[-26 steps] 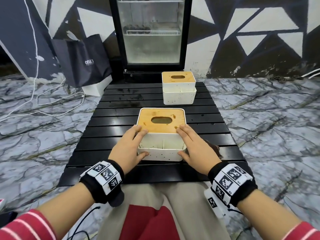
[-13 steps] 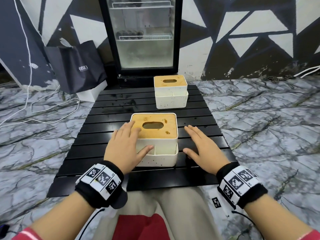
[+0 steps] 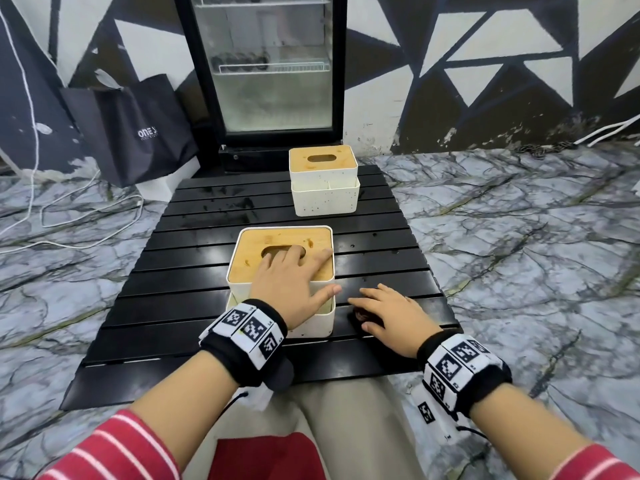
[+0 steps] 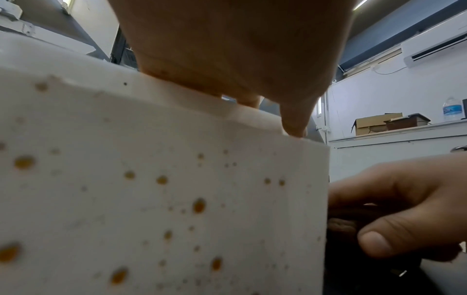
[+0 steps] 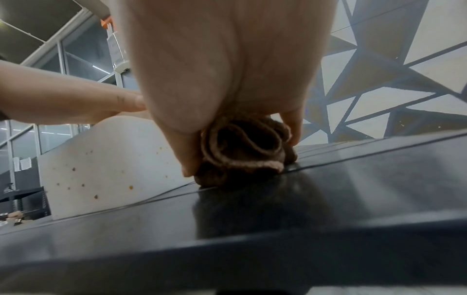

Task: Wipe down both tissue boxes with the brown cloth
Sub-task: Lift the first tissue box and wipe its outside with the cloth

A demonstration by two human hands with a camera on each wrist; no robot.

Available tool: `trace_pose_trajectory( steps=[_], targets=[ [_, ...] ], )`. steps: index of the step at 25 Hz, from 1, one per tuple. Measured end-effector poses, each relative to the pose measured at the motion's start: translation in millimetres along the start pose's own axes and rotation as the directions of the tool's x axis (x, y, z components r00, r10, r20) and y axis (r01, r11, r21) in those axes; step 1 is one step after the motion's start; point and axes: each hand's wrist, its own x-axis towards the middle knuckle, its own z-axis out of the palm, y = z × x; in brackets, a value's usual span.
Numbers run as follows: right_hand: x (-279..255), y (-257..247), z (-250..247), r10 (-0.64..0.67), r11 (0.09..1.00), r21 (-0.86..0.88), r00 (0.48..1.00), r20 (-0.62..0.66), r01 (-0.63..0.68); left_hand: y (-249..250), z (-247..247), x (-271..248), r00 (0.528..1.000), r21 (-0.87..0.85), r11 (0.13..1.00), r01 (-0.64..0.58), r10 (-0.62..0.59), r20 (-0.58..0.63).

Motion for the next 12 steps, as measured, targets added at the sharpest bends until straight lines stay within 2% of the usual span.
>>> trace_pose_trajectory(
  steps=[4,12],
  targets=[
    [0.8,0.9,3.4,0.012,1.000,0.021,0.999,-0.035,-0.012,3.5,-0.3,3.0,1.000,0.027,1.000,0.015,-0.015,0.007],
    [2.5,-1.6,6.5,0.060,0.998,-0.001,0.997,-0.043,-0.060,2.7,-5.1,9.6,0.999,-0.048,0.998,0.027,-0.026,0.018]
  ],
)
